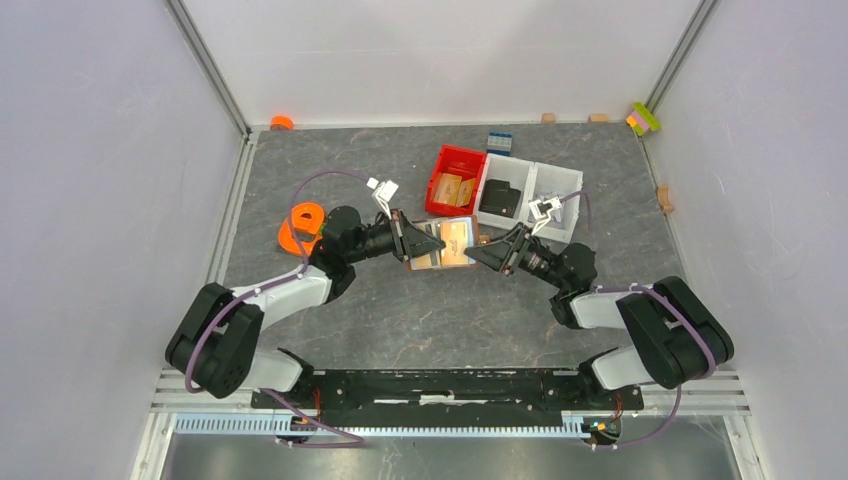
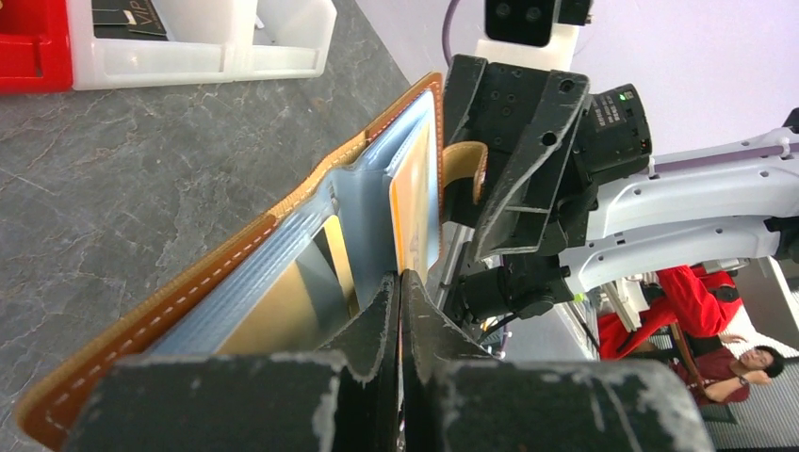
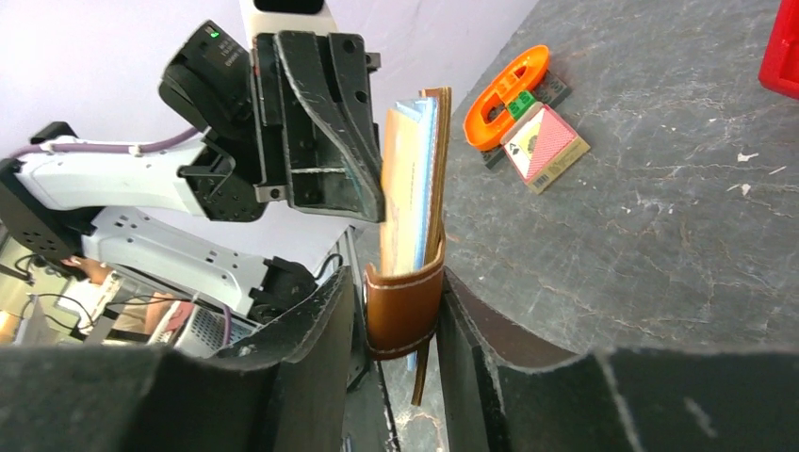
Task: Take the credit cards out of the card holder
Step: Remove the credit card from the card holder.
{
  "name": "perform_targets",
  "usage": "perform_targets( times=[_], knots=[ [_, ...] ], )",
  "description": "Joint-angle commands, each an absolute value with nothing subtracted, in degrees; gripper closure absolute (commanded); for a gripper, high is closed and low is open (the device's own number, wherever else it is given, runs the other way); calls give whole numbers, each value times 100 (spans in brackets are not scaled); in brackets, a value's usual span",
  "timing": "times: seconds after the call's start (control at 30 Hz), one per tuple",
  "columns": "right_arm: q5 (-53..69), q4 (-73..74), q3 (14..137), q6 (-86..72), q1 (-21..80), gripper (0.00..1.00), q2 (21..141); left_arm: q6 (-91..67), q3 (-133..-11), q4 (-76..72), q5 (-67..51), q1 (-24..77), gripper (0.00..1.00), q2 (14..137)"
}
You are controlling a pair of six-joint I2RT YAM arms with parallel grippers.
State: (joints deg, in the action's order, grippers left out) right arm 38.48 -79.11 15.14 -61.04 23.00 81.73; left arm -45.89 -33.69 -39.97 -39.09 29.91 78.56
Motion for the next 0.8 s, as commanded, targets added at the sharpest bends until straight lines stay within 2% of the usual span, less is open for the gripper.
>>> perform_targets(
  times=[0.0, 0.13, 0.33, 0.53, 0.77],
  knots=[
    [3780, -7602, 1775, -5682, 2409, 62, 8050, -4781, -3577, -4447, -4100, 2976, 98, 7863],
    [3784, -7488, 1822, -5650, 2409, 65, 8099, -4839, -3595, -4547, -4185, 2985, 98, 7925],
    [3814, -7532, 1845, -5711, 2415, 77, 8157, -4864, -3624, -4573, -4245, 3008, 98, 7971],
    [3718, -7348, 1824, -5656, 2407, 100, 8086, -4670, -3604, -4202, -3969, 2994, 98, 7807],
    [3562, -7515, 1577, -5768, 2220, 100, 7936, -4395, -3548, -3780, -3613, 2982, 98, 7539]
  ],
)
